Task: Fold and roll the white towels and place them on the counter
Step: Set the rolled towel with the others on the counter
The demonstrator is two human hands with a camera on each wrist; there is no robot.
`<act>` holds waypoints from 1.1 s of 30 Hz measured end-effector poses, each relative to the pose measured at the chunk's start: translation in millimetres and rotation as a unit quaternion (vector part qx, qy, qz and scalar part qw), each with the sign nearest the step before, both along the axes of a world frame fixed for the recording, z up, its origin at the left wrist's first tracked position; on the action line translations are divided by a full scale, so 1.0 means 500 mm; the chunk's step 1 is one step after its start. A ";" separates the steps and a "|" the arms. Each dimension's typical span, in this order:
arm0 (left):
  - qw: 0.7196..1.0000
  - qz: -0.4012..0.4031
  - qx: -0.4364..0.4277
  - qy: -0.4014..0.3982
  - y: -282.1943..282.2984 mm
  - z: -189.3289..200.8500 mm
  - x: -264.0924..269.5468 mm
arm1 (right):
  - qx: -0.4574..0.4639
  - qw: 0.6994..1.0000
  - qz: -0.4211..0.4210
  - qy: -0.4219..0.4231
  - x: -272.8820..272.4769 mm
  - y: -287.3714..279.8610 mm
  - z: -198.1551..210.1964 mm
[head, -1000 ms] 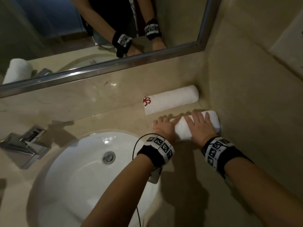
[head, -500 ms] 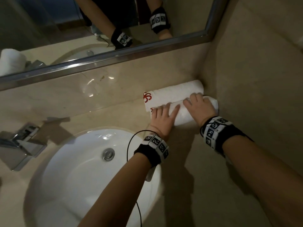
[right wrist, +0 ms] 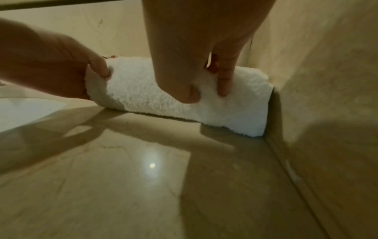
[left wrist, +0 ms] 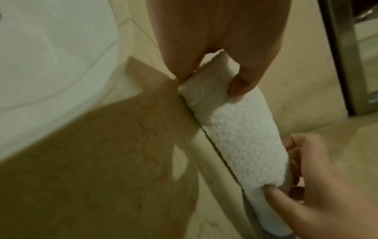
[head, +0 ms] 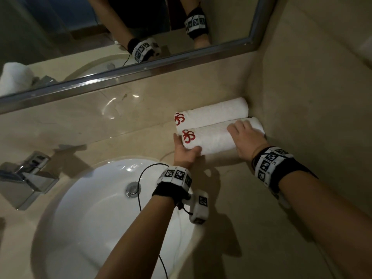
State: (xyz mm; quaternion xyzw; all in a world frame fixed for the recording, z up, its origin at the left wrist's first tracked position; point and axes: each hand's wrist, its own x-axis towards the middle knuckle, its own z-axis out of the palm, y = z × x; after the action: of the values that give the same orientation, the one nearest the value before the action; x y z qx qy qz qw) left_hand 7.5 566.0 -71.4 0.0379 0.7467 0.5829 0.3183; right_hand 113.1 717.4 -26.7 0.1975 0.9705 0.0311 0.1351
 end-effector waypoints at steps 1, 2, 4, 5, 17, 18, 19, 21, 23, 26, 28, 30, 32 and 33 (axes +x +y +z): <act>1.000 0.006 0.010 -0.009 0.002 0.002 -0.002 | 0.014 1.000 0.011 0.004 -0.001 0.006 -0.002; 1.000 0.005 0.027 -0.016 0.004 0.005 -0.003 | 0.013 1.000 0.011 -0.004 -0.005 0.008 0.000; 0.998 -0.016 0.058 -0.023 0.007 0.013 -0.003 | -0.006 1.000 0.000 -0.012 -0.012 0.009 0.000; 0.997 -0.025 0.062 -0.027 0.009 0.013 -0.003 | -0.009 1.000 -0.006 -0.003 -0.016 0.011 -0.001; 0.990 -0.124 -0.061 0.042 0.012 0.009 -0.021 | -0.012 1.000 -0.021 0.007 -0.013 0.005 -0.007; 0.987 -0.134 -0.069 0.060 0.013 0.013 -0.022 | -0.014 1.000 -0.019 0.004 -0.009 0.004 -0.004; 0.985 -0.141 -0.076 0.062 0.015 0.018 -0.025 | -0.014 1.000 -0.016 0.000 -0.005 0.004 -0.002; 0.978 -0.156 -0.108 0.082 0.017 0.018 -0.033 | -0.020 1.000 -0.014 0.005 0.003 0.002 0.003; 0.965 -0.165 -0.172 0.107 0.014 0.027 -0.037 | -0.020 0.999 -0.023 0.015 0.010 -0.007 0.008; 0.957 -0.158 -0.211 0.125 0.006 0.035 -0.034 | -0.032 0.998 -0.051 0.026 0.016 -0.022 0.010; 0.958 -0.150 -0.207 0.133 0.002 0.038 -0.026 | -0.060 0.994 -0.074 0.048 0.024 -0.030 0.013; 0.959 -0.135 -0.214 0.130 0.001 0.044 -0.018 | -0.085 0.990 -0.093 0.069 0.034 -0.036 0.017; 0.959 -0.132 -0.224 0.116 -0.003 0.056 -0.009 | -0.105 0.987 -0.097 0.077 0.046 -0.042 0.023; 0.960 -0.136 -0.222 0.100 -0.005 0.063 -0.005 | -0.115 0.986 -0.099 0.075 0.051 -0.045 0.027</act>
State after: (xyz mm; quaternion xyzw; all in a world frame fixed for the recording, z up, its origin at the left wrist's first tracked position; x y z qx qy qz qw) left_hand 4.9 563.2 -40.1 0.1254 0.8730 0.3471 0.3189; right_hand 138.5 694.8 -13.2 0.2776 0.9507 -0.1088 0.0857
